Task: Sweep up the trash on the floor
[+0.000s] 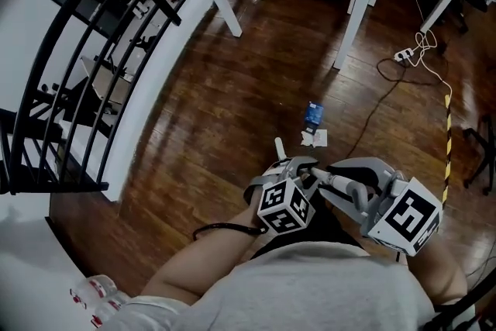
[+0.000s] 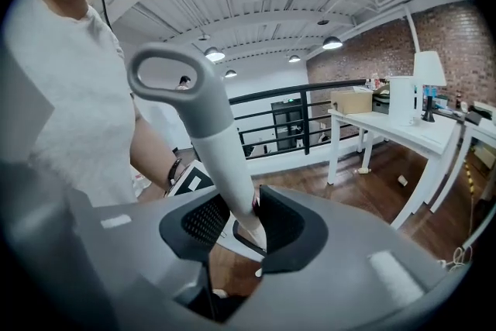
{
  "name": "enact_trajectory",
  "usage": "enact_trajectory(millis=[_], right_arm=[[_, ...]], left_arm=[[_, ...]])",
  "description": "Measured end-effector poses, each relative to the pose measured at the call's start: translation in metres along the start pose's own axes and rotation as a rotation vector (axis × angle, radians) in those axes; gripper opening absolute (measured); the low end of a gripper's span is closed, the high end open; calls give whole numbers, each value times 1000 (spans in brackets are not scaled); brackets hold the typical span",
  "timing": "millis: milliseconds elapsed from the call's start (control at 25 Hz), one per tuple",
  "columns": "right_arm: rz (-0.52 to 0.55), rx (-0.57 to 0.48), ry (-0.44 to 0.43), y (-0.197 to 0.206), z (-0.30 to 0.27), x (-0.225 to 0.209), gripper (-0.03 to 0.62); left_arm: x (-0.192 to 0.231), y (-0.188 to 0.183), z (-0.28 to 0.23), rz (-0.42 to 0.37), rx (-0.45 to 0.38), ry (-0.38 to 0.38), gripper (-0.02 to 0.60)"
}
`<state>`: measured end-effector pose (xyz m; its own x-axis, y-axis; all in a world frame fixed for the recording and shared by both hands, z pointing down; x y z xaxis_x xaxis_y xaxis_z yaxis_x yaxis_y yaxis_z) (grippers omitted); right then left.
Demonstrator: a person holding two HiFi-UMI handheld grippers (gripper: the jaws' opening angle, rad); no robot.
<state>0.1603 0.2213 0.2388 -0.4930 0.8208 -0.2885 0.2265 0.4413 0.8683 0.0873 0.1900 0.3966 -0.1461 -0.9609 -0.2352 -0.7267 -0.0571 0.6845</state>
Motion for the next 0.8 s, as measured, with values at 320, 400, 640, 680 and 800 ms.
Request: enact_trajectory(millis=[320, 400, 640, 680, 800], right_arm=[[17, 53, -72, 13, 13, 87, 127], [31, 71, -83, 16, 22, 100, 127], [66, 67, -127, 32, 57, 113, 126], [72, 64, -136, 34, 65, 113, 126], [93, 53, -165, 42, 93, 112, 126]], left_arm=[[-80, -2, 55, 36, -14, 38, 87], [-95, -8, 62, 49, -20, 35, 87], [-130, -32, 61, 87, 1, -3, 87], [-135, -39, 58, 92, 6, -14, 87], [-150, -61, 50, 106, 17, -50, 87]])
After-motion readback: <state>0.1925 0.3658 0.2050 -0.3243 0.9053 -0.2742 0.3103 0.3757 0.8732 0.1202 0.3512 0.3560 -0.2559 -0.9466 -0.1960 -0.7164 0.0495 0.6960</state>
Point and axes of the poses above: the fingertips, and each gripper's own axes: z backward along the fingers, x to its left, y out of its underside, the point moved 8 cm from there along z, backward along the fingers, and after that the axes turned 10 degrees about -y, right-handed, at the moved point
